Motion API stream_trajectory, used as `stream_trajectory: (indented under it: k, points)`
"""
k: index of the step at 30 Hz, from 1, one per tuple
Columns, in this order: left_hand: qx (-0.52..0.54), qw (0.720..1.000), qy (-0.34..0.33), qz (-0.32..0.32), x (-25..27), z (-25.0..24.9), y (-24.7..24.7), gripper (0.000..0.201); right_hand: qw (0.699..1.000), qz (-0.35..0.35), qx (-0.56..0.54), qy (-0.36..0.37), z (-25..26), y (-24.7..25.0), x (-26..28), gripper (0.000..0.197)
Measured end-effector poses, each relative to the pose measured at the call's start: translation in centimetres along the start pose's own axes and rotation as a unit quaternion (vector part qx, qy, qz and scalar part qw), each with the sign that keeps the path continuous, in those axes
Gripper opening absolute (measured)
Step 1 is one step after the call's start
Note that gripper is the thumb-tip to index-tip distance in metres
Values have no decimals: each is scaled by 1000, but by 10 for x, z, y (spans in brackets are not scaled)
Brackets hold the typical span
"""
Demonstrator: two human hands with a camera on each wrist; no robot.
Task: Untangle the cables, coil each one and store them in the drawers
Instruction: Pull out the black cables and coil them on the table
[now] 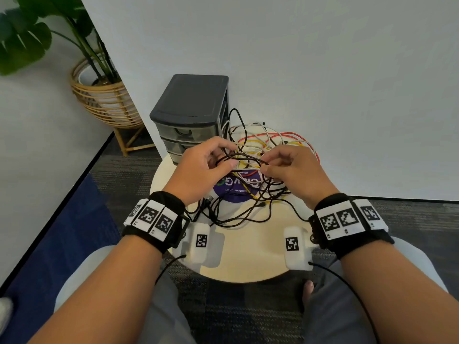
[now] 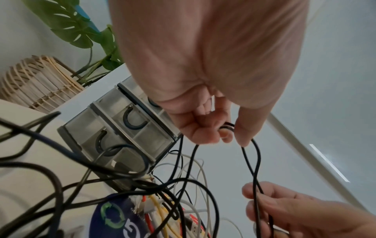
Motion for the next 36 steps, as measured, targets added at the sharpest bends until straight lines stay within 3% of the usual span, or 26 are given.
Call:
stream_trajectory:
  k: [5,9,13,16,18,21,24,27,30,33,36]
  points:
    - [17,1000,11,-19,4,1,2,14,1000,5,10,15,2,-5,2,24]
    - [4,999,5,-33,6,1,2,13,988,-14,56,144,27,-11,11,39]
    - [-9,999,-3,-38,6,-4,1,14,955,-41,214,202,33,-24,16,21]
    - [-22,999,-15,-38,4,-4,-1,18,944,-68,240,215,35,-26,13,3]
    - [-36,998,-16,-54,3,-2,-1,30,948,-83,230,204,35,-25,11,14]
    - [-30,995,-12,-95,3,-5,-2,55,986,-83,98,109,34,-16,6,30]
    - [1,998,-50,-38,6,-15,-17,34,992,-4,-122,0,34,-16,2,27]
    - [11,996,-59,60,10,-17,-42,12,945,47,-318,-57,35,-17,-2,21]
    - [15,991,-40,126,12,-12,-57,11,871,65,-483,-59,40,-11,-6,18]
    - [73,986,-1,147,13,-11,-59,16,815,56,-574,-62,43,-2,-9,17]
    - [112,985,11,134,12,-14,-60,19,795,58,-600,-76,40,-3,-10,16]
Point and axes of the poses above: each hand's wrist, its own x-axis away from the middle knuckle, its own y-axis out of the back of the hand, z = x × y, the point moved 5 cm from there along -x, towards the middle knuckle, and after that the axes turned 1 degree about x, right-handed, at the moved point
